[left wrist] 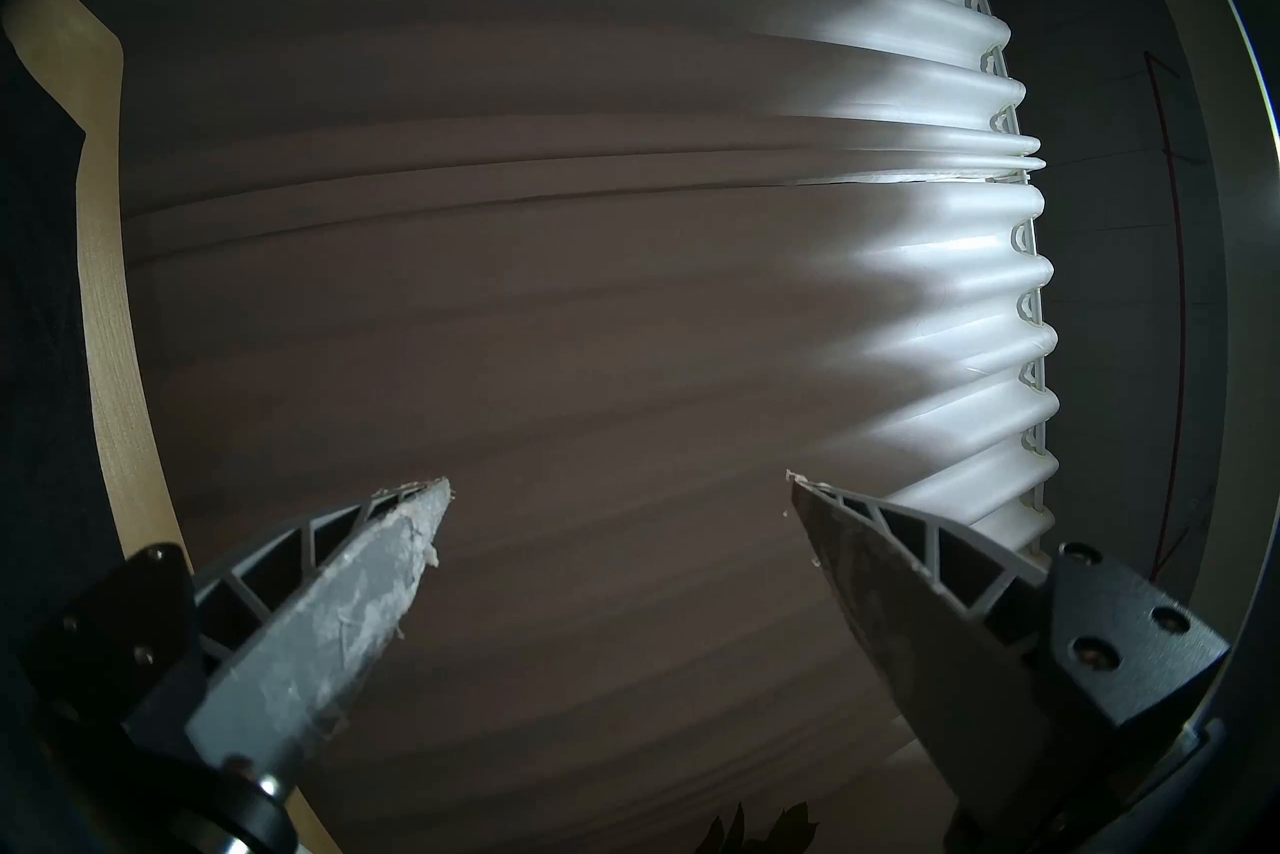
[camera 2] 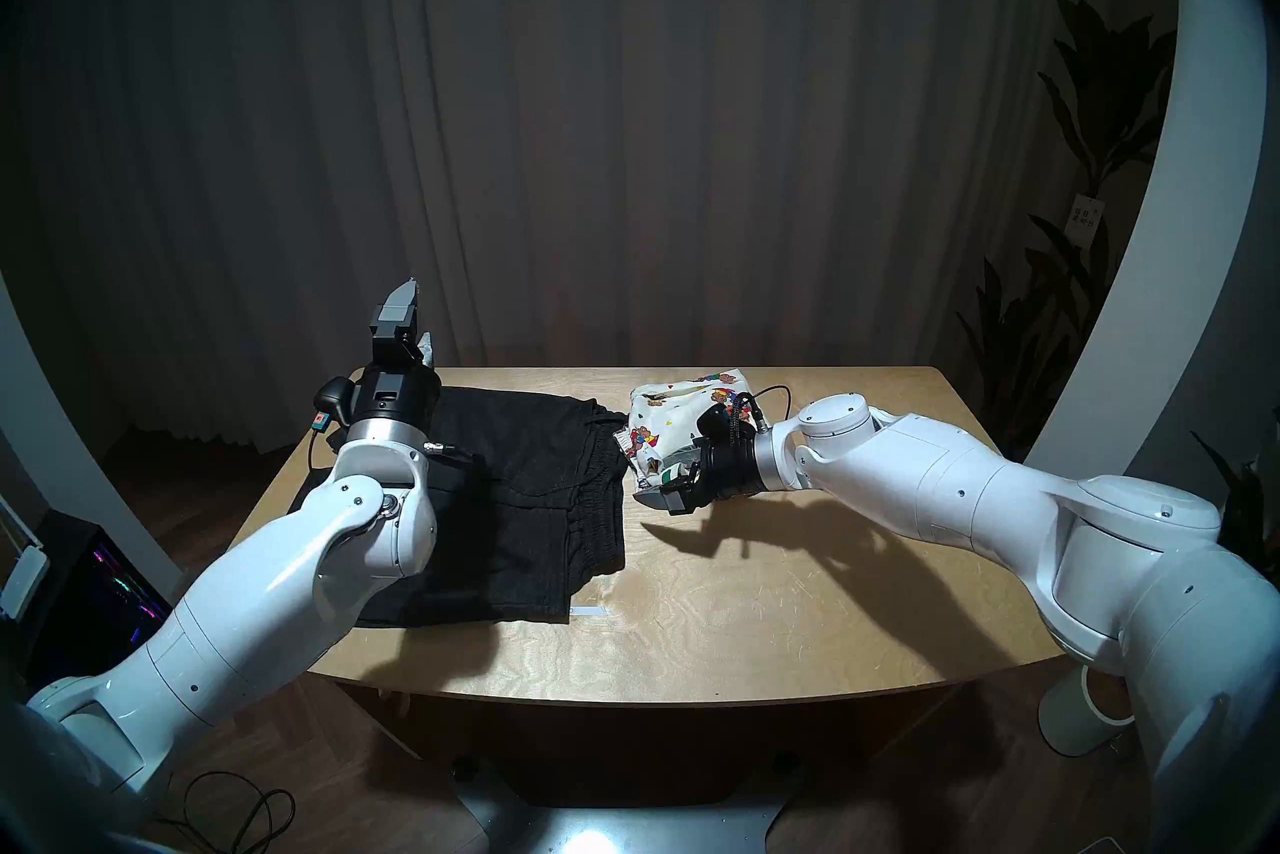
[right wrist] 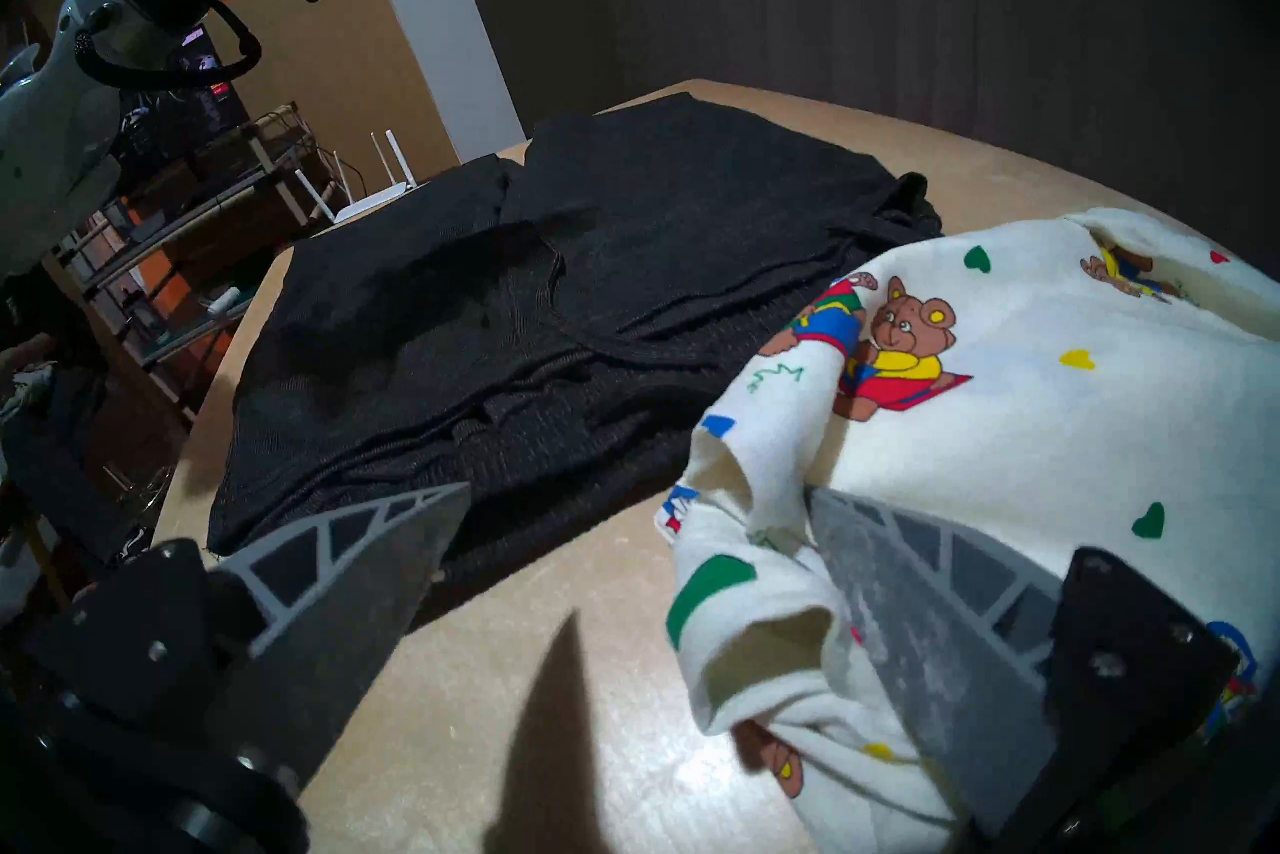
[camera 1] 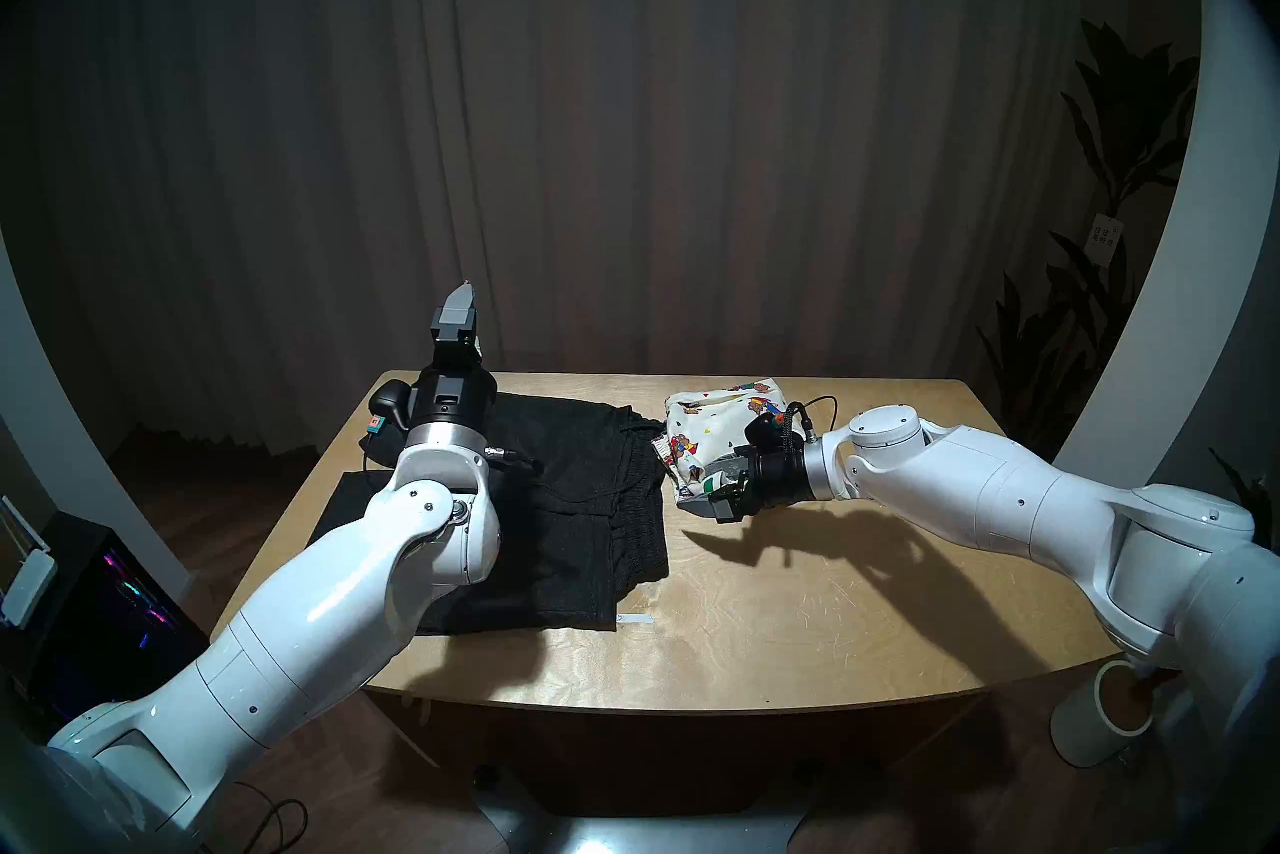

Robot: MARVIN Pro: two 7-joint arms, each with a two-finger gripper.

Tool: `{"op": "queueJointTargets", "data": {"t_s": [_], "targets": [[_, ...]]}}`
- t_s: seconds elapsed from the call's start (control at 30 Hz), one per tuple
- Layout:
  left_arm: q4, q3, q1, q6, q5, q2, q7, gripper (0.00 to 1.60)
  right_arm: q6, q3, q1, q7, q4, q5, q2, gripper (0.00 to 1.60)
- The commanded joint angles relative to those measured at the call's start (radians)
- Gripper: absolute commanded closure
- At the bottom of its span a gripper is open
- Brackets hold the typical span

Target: Fold pants twice and stack them

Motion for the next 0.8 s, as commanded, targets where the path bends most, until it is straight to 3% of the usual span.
{"op": "queueJointTargets", "data": {"t_s": [0.0,0.17,0.2,0.33,0.53,0.77], "targets": [[-0.014,-0.002,-0.021,0.002,0.013,0.000,-0.009,0.00,-0.121,0.120,-0.070,-0.069,-0.010,0.058,-0.012,0.00],[-0.004,0.010,-0.038,0.006,0.025,-0.003,0.002,0.00,-0.197,0.143,-0.107,-0.047,0.049,0.103,-0.047,0.00],[0.000,0.014,-0.043,0.011,0.026,-0.004,0.004,0.00,-0.186,0.127,-0.101,-0.007,0.059,0.106,-0.048,0.00],[0.005,0.015,-0.047,0.013,0.026,-0.004,0.005,0.00,-0.164,0.117,-0.106,0.013,0.046,0.113,-0.039,0.00],[0.006,0.009,-0.043,0.016,0.022,0.001,0.006,0.00,-0.164,0.118,-0.132,0.008,-0.035,0.120,-0.015,0.00],[0.003,-0.006,-0.029,0.017,0.016,0.007,-0.001,0.00,-0.104,0.119,-0.104,-0.043,-0.161,0.111,0.025,0.00]]}}
